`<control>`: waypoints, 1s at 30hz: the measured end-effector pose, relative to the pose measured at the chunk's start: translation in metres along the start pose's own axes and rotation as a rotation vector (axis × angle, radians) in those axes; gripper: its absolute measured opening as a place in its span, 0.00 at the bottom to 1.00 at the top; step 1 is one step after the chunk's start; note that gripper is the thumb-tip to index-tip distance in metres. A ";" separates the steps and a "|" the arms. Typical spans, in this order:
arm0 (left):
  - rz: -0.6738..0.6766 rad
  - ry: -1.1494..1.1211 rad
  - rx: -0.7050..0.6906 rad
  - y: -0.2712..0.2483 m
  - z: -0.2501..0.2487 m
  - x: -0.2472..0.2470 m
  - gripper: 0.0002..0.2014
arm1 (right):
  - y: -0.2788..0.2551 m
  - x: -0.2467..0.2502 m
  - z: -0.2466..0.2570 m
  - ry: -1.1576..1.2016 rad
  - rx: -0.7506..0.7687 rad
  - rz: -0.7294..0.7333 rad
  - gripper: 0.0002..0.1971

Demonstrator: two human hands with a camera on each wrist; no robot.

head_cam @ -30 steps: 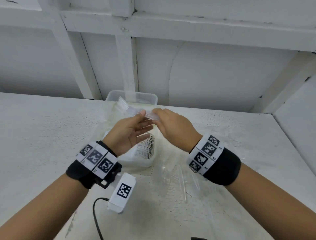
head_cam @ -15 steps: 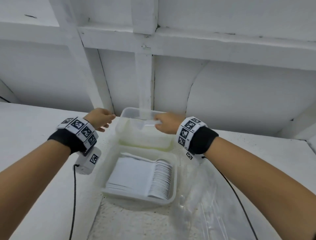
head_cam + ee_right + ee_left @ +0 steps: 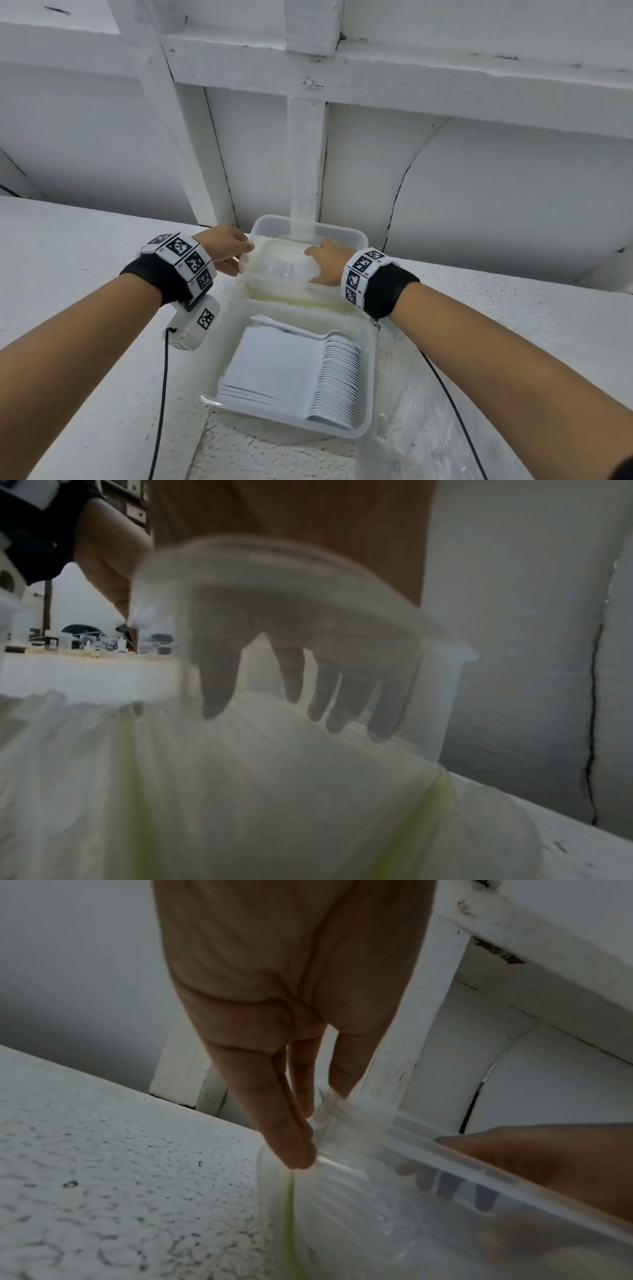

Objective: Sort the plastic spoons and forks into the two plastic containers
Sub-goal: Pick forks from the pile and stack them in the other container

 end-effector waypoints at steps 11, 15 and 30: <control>-0.009 -0.152 -0.007 -0.002 0.003 -0.002 0.06 | -0.013 0.000 0.020 0.345 0.173 0.056 0.21; -0.012 -0.163 -0.011 -0.006 0.006 -0.003 0.10 | -0.017 0.001 0.021 0.304 0.165 0.045 0.20; -0.262 0.376 -0.367 -0.123 -0.062 -0.036 0.09 | -0.151 -0.001 -0.008 0.217 0.233 -0.237 0.18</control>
Point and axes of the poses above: each hand's wrist, its own y-axis towards the middle knuckle, its own x-axis out of the back of the hand, z = x × y, the point moved 8 cm from there along y, towards the middle knuckle, and after that the axes turned 15 degrees about z, right-handed, at the moved point
